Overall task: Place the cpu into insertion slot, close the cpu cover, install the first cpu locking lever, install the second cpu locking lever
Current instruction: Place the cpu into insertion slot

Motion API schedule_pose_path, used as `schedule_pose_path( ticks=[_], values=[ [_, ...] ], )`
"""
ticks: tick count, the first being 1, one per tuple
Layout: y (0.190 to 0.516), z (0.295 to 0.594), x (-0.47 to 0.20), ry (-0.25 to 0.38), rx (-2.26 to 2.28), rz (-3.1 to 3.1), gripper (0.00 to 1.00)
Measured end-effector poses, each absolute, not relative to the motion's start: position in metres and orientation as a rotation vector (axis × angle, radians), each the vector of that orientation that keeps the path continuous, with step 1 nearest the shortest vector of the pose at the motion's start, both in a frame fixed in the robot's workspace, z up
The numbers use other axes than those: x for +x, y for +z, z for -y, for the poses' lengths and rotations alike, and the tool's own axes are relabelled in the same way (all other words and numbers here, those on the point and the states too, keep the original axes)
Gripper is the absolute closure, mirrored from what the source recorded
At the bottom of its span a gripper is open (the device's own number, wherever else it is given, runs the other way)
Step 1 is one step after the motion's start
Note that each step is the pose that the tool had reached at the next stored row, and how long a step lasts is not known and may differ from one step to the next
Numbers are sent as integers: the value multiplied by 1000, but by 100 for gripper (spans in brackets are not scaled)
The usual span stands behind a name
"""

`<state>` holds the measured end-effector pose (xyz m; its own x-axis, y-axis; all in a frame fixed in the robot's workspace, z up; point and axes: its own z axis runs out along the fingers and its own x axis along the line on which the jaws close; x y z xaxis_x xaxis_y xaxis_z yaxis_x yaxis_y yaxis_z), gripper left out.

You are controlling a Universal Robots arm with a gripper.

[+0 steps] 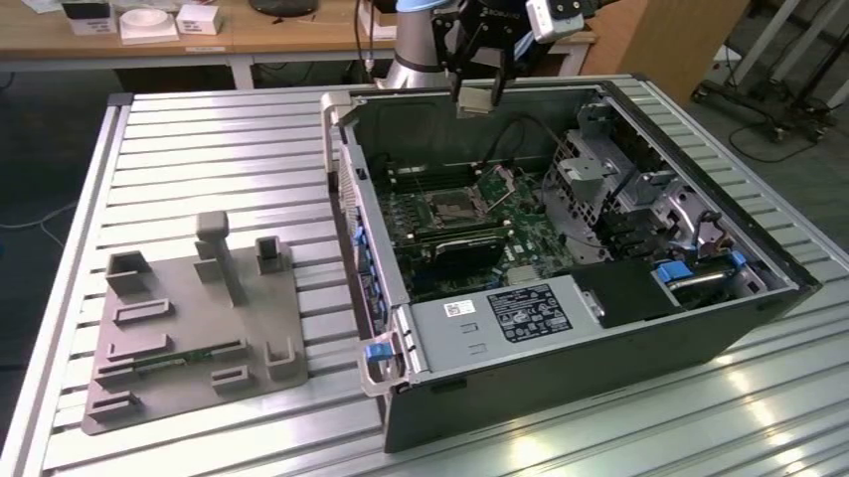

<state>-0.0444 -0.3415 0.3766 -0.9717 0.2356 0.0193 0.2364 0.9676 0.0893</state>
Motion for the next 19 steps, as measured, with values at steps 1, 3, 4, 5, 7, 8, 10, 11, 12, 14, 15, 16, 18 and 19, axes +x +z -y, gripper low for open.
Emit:
schedule_pose_path(
  ticks=[1, 3, 4, 5, 7, 8, 10, 11, 12, 14, 15, 16, 18, 19],
  values=[
    [377, 342, -44, -143, -373, 3107, 46],
    [377, 342, -44, -143, -373, 3108, 46],
    [377, 342, -44, -143, -373, 3108, 46],
    [377, 342, -44, -143, -373, 3107, 46],
    [377, 342, -44, -143, -377, 3107, 46],
    [377, 342, -44, -143, -382, 3107, 46],
    [377, 342, -44, -143, -394, 3105, 46],
    [377, 342, -44, -143, -400, 3105, 46],
    [377, 342, -44, -143, -403, 3105, 46],
    [377, 342, -44, -143, -405, 3104, 46],
    [377, 342, -44, -143, -406, 3104, 46],
    [377, 342, -44, -143, -407, 3104, 46],
    [377, 342, -44, -143, -408, 3104, 46],
    [377, 342, -44, -143, -408, 3104, 46]
  ],
)
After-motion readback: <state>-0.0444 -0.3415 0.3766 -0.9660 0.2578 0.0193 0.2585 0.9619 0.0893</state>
